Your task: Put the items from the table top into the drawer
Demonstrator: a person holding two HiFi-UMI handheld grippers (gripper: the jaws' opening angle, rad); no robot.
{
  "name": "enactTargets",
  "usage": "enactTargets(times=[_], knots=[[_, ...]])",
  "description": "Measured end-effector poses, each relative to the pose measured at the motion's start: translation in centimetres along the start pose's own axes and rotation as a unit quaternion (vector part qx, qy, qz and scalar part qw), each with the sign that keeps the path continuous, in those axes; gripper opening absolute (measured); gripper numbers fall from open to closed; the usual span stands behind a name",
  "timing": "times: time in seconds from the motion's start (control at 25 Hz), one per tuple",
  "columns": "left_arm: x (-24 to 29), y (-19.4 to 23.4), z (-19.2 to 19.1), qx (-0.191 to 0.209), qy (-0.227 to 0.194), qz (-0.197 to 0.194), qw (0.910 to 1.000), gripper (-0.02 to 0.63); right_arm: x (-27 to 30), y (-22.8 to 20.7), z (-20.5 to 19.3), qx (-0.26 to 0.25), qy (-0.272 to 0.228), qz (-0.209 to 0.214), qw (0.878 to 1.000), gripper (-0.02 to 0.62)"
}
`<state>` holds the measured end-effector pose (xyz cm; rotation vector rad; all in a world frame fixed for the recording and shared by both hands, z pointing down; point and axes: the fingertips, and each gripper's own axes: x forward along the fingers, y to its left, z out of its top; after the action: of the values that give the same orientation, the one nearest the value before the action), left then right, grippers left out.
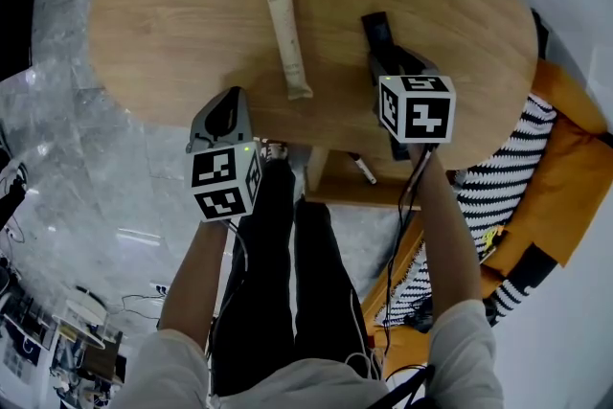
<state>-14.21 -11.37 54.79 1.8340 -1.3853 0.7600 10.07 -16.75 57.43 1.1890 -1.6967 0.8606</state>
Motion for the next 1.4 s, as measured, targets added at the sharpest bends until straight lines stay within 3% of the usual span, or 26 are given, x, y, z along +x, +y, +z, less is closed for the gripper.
enactTargets(times=[0.72, 1.4], knots=[[-2.4, -2.5, -3.0, 0.0, -0.007, -0.004, 1.0, 0.011, -3.3, 0.1, -3.4, 0.004, -0.02, -0.002, 1.0, 0.169], [-7.4, -9.9, -10.1, -0.009, -0.019, -0.018, 0.9996, 0.011, -10.2, 0.2, -15.6, -0.022, -0.009, 0.006, 1.0, 0.169]])
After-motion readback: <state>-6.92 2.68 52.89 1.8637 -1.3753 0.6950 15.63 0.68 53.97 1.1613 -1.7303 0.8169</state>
